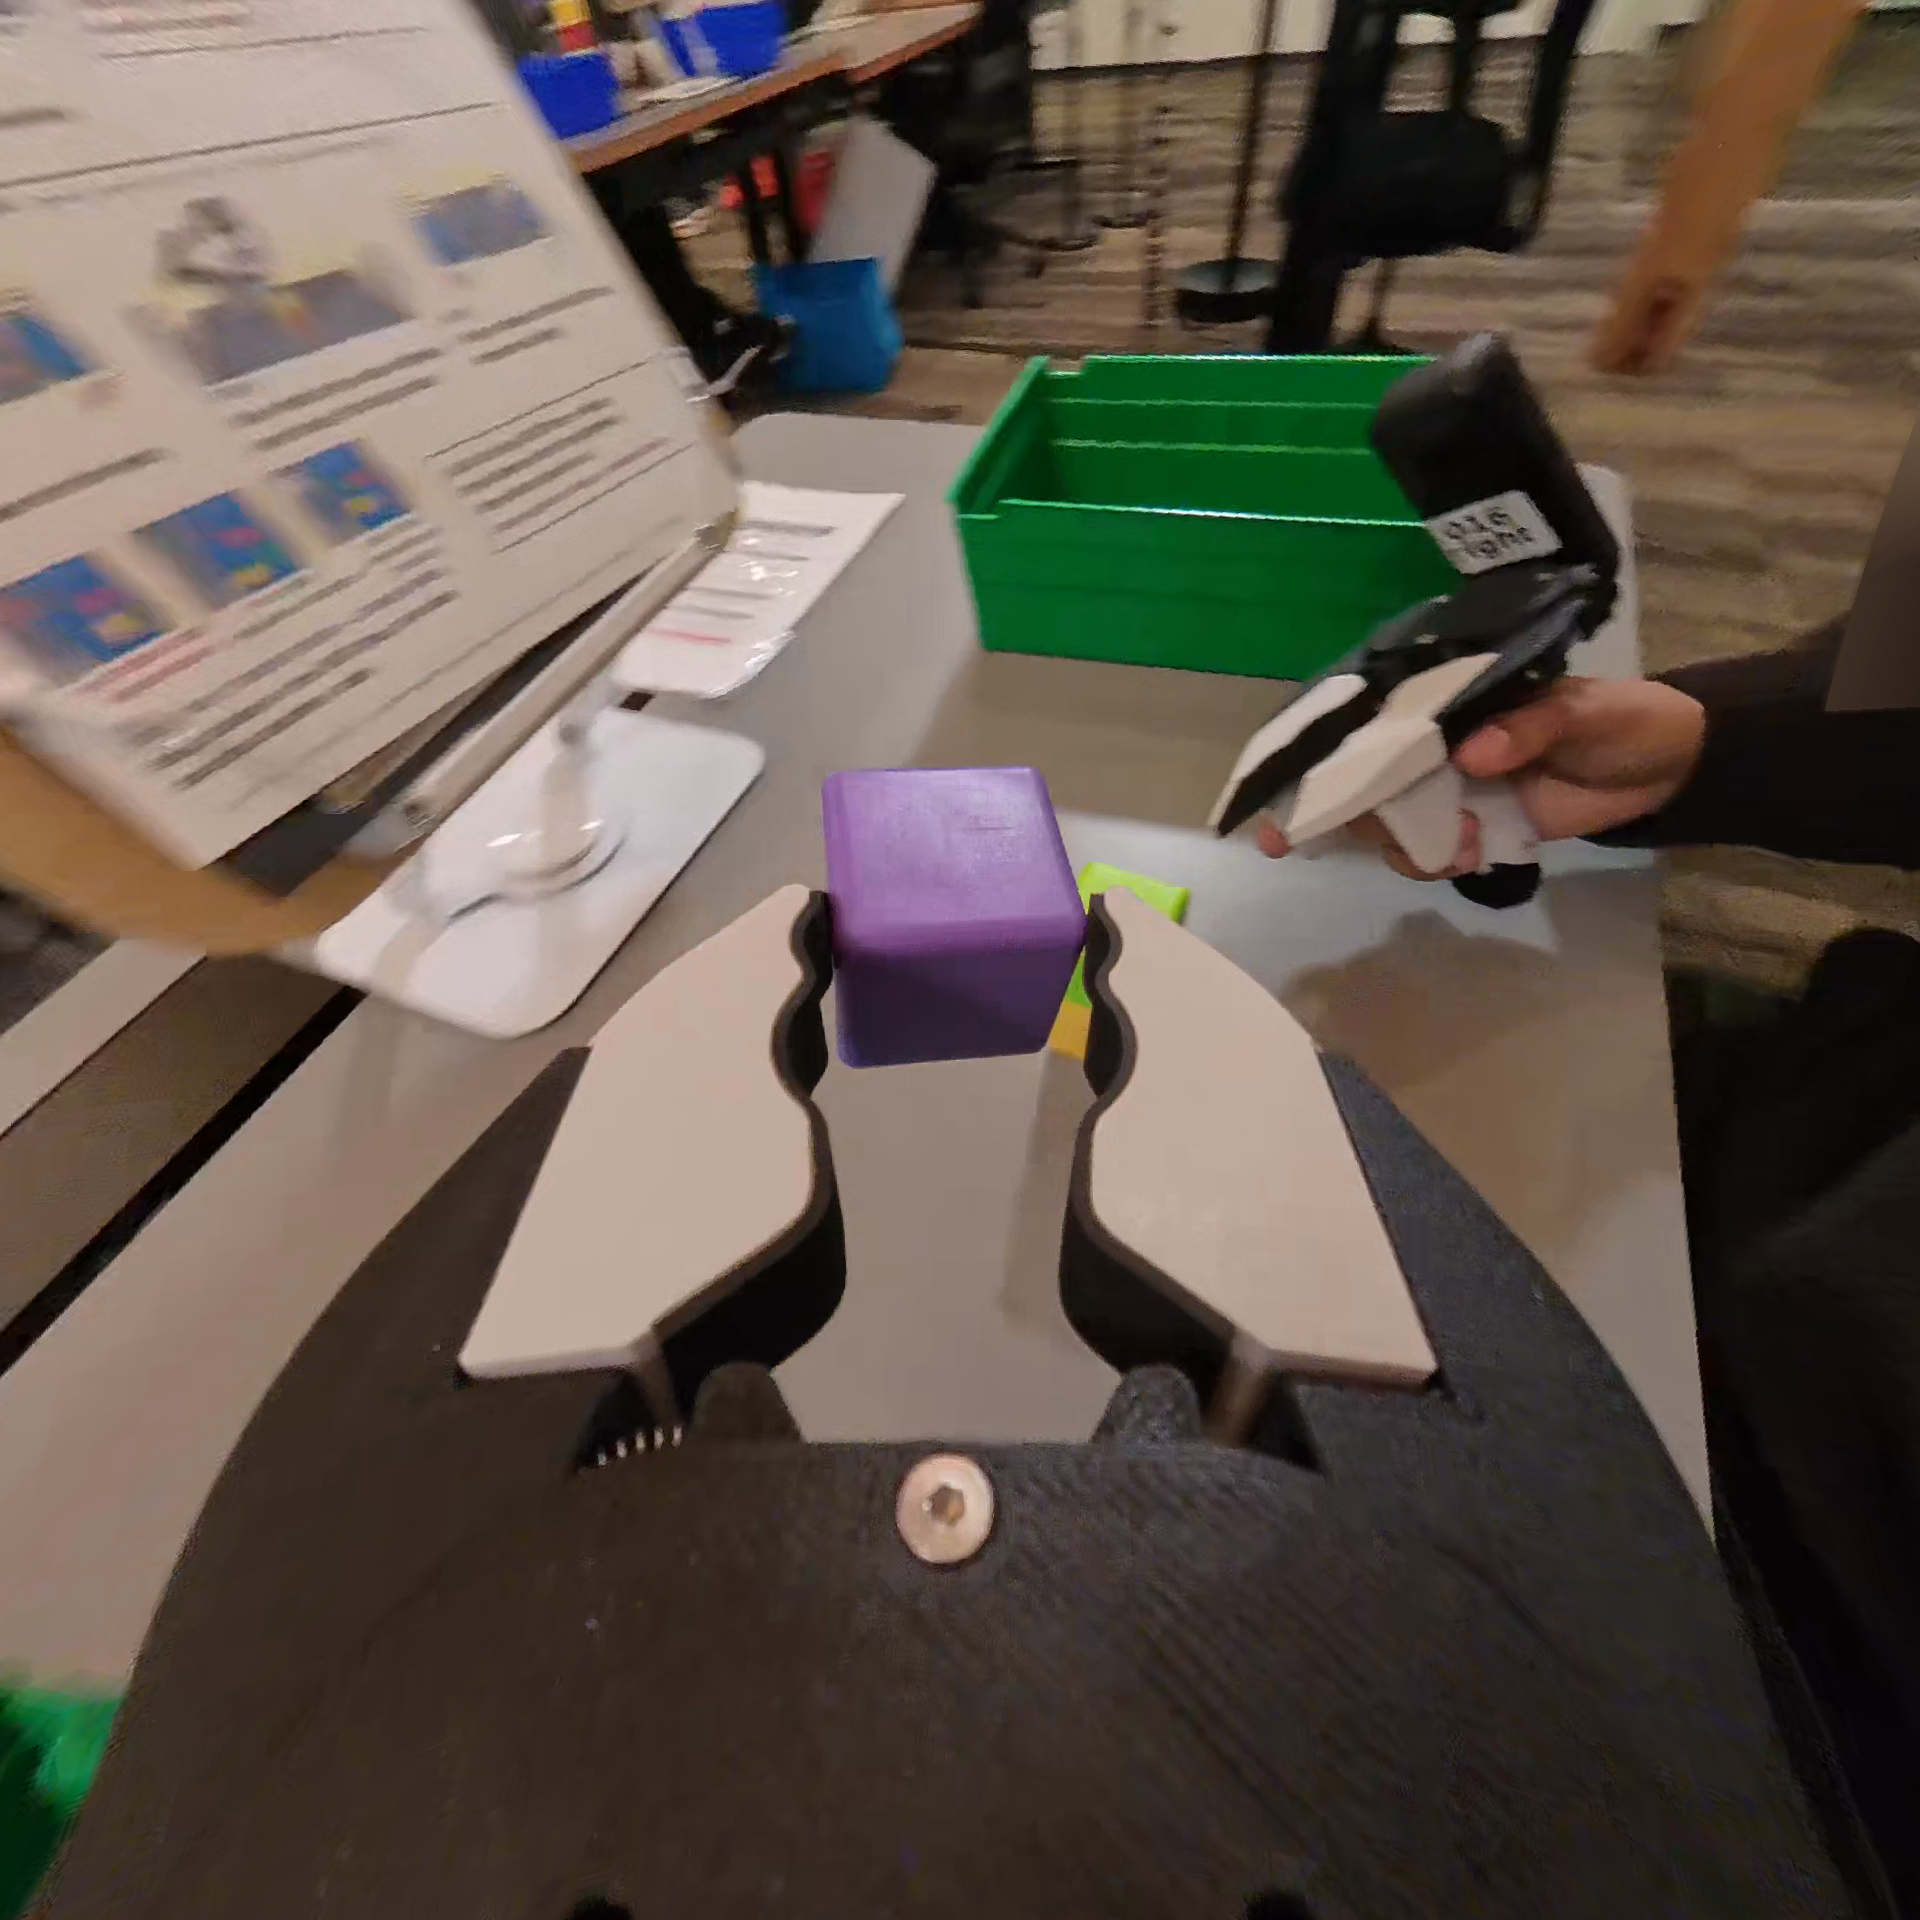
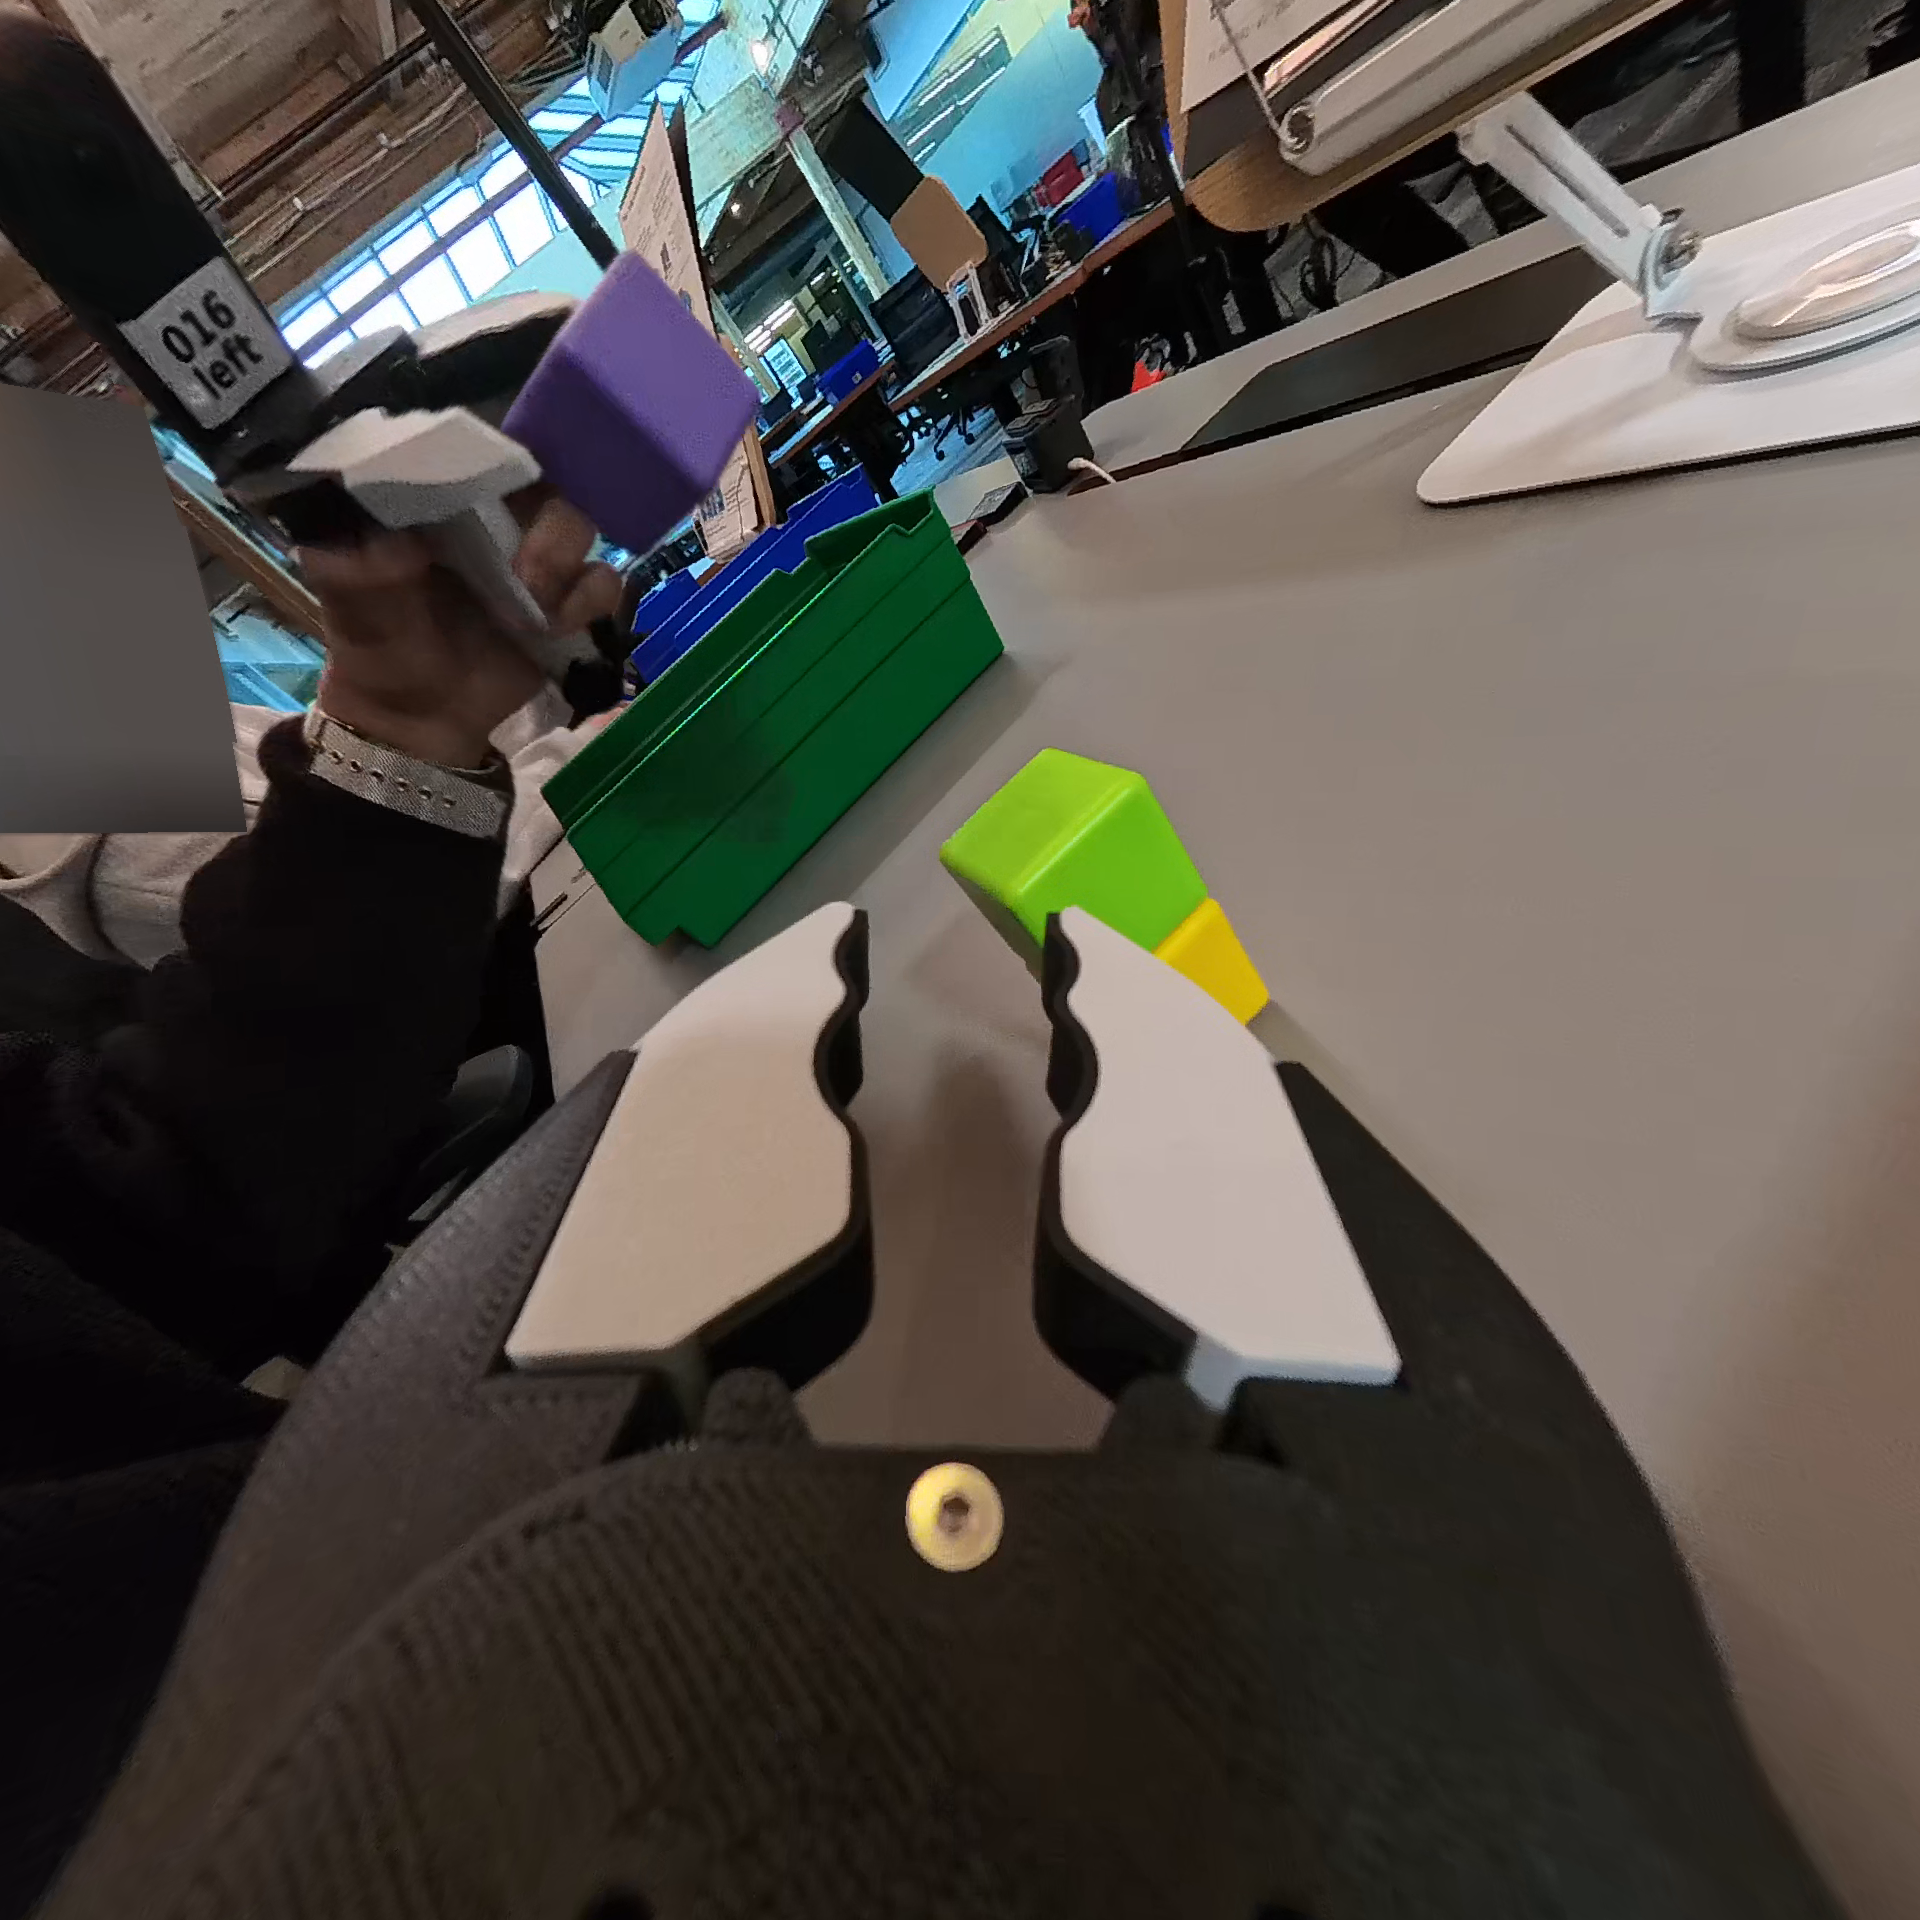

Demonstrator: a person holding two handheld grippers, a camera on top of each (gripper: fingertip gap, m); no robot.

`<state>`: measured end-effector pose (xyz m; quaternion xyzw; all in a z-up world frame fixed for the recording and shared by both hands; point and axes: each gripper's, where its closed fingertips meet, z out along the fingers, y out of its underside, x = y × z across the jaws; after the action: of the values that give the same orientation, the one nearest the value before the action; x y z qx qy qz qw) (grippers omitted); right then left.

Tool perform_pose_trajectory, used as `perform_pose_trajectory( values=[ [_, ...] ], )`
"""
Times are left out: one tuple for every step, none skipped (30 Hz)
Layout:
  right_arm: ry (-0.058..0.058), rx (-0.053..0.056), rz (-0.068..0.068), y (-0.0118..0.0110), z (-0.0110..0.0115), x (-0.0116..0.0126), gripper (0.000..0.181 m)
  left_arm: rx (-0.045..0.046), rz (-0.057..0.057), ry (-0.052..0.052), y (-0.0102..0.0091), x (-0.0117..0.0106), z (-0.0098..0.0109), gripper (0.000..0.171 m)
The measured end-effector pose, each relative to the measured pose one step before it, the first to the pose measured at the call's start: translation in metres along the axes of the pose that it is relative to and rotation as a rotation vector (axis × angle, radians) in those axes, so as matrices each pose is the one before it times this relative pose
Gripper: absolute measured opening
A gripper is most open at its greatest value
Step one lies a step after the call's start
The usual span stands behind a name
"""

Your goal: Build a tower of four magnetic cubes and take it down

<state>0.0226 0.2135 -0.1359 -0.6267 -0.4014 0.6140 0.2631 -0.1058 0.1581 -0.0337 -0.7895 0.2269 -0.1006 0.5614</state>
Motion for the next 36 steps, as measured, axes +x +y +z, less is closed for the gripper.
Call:
perform_pose_trajectory(
  values=[
    [0.0057, 0.0044, 0.0028, -0.00002, -0.00288, 0.00089, 0.033, 0.00678, 0.0137, 0.0495, -0.00085, 0.01017, 0.01309, 0.047],
    [0.0059, 0.0044, 0.0036, 0.00020, -0.00294, 0.00089, 0.033, 0.01789, 0.0042, 0.0588, -0.00104, 0.00973, 0.01221, 0.047],
    [0.0058, 0.0047, 0.0042, 0.00016, -0.00311, 0.00070, 0.033, 0.02292, -0.0007, 0.0660, -0.00020, 0.00912, 0.01095, 0.047],
    [0.0058, 0.0053, 0.0039, 0.00007, -0.00327, 0.00060, 0.033, 0.02292, -0.0042, 0.0631, 0.00092, 0.00744, 0.00991, 0.047],
    [0.0066, 0.0058, 0.0023, -0.00017, -0.00333, 0.00036, 0.033, 0.01809, -0.0032, 0.0559, 0.00229, 0.00563, 0.00912, 0.047],
    [0.0076, 0.0056, 0.0000, -0.00013, -0.00334, 0.00047, 0.032, 0.00741, -0.0022, 0.0477, 0.00380, 0.00424, 0.00830, 0.047],
    [0.0085, 0.0044, -0.0016, 0.00019, -0.00350, 0.00047, 0.032, 0.00004, -0.0075, 0.0370, 0.00473, 0.00197, 0.00792, 0.047],
    [0.0080, 0.0032, -0.0015, 0.00045, -0.00347, 0.00041, 0.032, -0.00960, -0.0112, 0.0295, 0.00554, 0.00034, 0.00741, 0.047],
    [0.0073, 0.0026, -0.0009, 0.00060, -0.00351, 0.00035, 0.032, -0.00918, -0.0085, 0.0291, 0.00478, 0.00042, 0.00695, 0.047],
    [0.0078, 0.0033, -0.0007, 0.00045, -0.00357, 0.00052, 0.032, -0.00983, -0.0008, 0.0254, 0.00397, 0.00023, 0.00627, 0.047],
    [0.0089, 0.0045, -0.0007, 0.00026, -0.00371, 0.00077, 0.032, -0.00711, 0.0025, 0.0173, 0.00282, -0.00064, 0.00554, 0.047],
    [0.0092, 0.0045, -0.0001, 0.00026, -0.00371, 0.00094, 0.032, -0.00693, 0.0039, 0.0144, 0.00172, -0.00082, 0.00494, 0.048],
    [0.0092, 0.0049, 0.0007, 0.00004, -0.00380, 0.00117, 0.032, -0.00404, 0.0064, 0.0128, 0.00045, -0.00063, 0.00404, 0.048],
    [0.0095, 0.0064, 0.0015, -0.00020, -0.00391, 0.00128, 0.032, -0.00266, 0.0048, 0.0154, -0.00010, -0.00014, 0.00332, 0.048],
    [0.0093, 0.0074, 0.0026, -0.00041, -0.00394, 0.00130, 0.032, -0.00466, 0.0035, 0.0148, -0.00006, -0.00040, 0.00248, 0.048],
    [0.0085, 0.0075, 0.0040, -0.00048, -0.00393, 0.00136, 0.032, -0.00363, 0.0045, 0.0104, -0.00007, -0.00100, 0.00152, 0.048],
    [0.0074, 0.0081, 0.0050, -0.00059, -0.00368, 0.00131, 0.032, -0.00186, 0.0010, 0.0154, -0.00001, -0.00047, 0.00070, 0.048],
    [0.0066, 0.0083, 0.0055, -0.00077, -0.00337, 0.00113, 0.032, -0.00046, -0.0038, 0.0164, 0.00021, -0.00048, 0.00008, 0.048],
    [0.0052, 0.0077, 0.0055, -0.00076, -0.00301, 0.00096, 0.032, 0.00326, -0.0045, 0.0132, 0.00018, -0.00070, -0.00073, 0.048],
    [0.0041, 0.0066, 0.0045, -0.00077, -0.00250, 0.00081, 0.032, 0.00643, -0.0061, 0.0095, -0.00013, -0.00123, -0.00124, 0.048],
    [0.0041, 0.0053, 0.0030, -0.00055, -0.00200, 0.00072, 0.032, 0.00413, -0.0078, 0.0063, 0.00021, -0.00152, -0.00165, 0.048],
    [0.0037, 0.0034, 0.0018, -0.00028, -0.00152, 0.00077, 0.032, 0.00241, -0.0051, -0.0024, 0.00068, -0.00254, -0.00152, 0.048],
    [0.0027, 0.0015, 0.0012, -0.00009, -0.00117, 0.00051, 0.032, -0.00124, -0.0030, -0.0044, 0.00127, -0.00243, -0.00134, 0.048],
    [0.0016, 0.0006, 0.0010, 0.00007, -0.00063, 0.00039, 0.032, -0.00223, -0.0041, -0.0030, 0.00154, -0.00192, -0.00080, 0.048],
    [0.0007, 0.0002, 0.0010, 0.00016, -0.00027, 0.00016, 0.032, -0.00121, -0.0061, 0.0039, 0.00155, -0.00091, -0.00020, 0.047],
    [-0.0001, -0.0006, 0.0007, 0.00030, -0.00012, -0.00002, 0.032, -0.00430, -0.0054, 0.0038, 0.00194, -0.00057, 0.00039, 0.047],
    [-0.0006, -0.0014, 0.0001, 0.00031, 0.00020, -0.00013, 0.032, -0.00652, -0.0016, -0.0043, 0.00226, -0.00149, 0.00061, 0.047],
    [-0.0004, -0.0022, -0.0005, 0.00046, 0.00024, -0.00015, 0.032, -0.00799, -0.0011, -0.0037, 0.00263, -0.00129, 0.00095, 0.047],
    [-0.0001, -0.0019, -0.0008, 0.00036, 0.00027, -0.00001, 0.032, -0.01046, -0.0017, -0.0023, 0.00292, -0.00101, 0.00087, 0.047],
    [-0.0004, -0.0009, -0.0005, 0.00017, 0.00013, -0.00011, 0.032, -0.01091, -0.0012, -0.0049, 0.00315, -0.00114, 0.00100, 0.047],
    [-0.0008, -0.0004, 0.0003, 0.00018, 0.00017, -0.00017, 0.032, -0.00727, -0.0016, 0.0000, 0.00261, -0.00029, 0.00092, 0.047],
    [-0.0009, -0.0003, 0.0010, 0.00011, 0.00019, -0.00014, 0.032, 0.00632, -0.0020, -0.0005, 0.00023, -0.00016, 0.00043, 0.047],
    [-0.0011, -0.0004, 0.0015, 0.00014, 0.00010, -0.00007, 0.032, 0.00322, -0.0035, -0.0006, -0.00001, -0.00025, 0.00012, 0.046],
    [-0.0012, -0.0005, 0.0017, 0.00010, 0.00019, -0.00002, 0.032, 0.00101, -0.0018, -0.0007, -0.00002, -0.00016, -0.00002, 0.047],
    [-0.0010, -0.0004, 0.0015, 0.00014, 0.00010, -0.00005, 0.032, 0.00043, 0.0005, -0.0024, -0.00002, -0.00012, 0.00003, 0.047],
    [-0.0007, -0.0001, 0.0009, 0.00003, 0.00001, -0.00003, 0.032, 0.00112, -0.0005, -0.0015, -0.00008, 0.00014, 0.00003, 0.047]
  ],
)
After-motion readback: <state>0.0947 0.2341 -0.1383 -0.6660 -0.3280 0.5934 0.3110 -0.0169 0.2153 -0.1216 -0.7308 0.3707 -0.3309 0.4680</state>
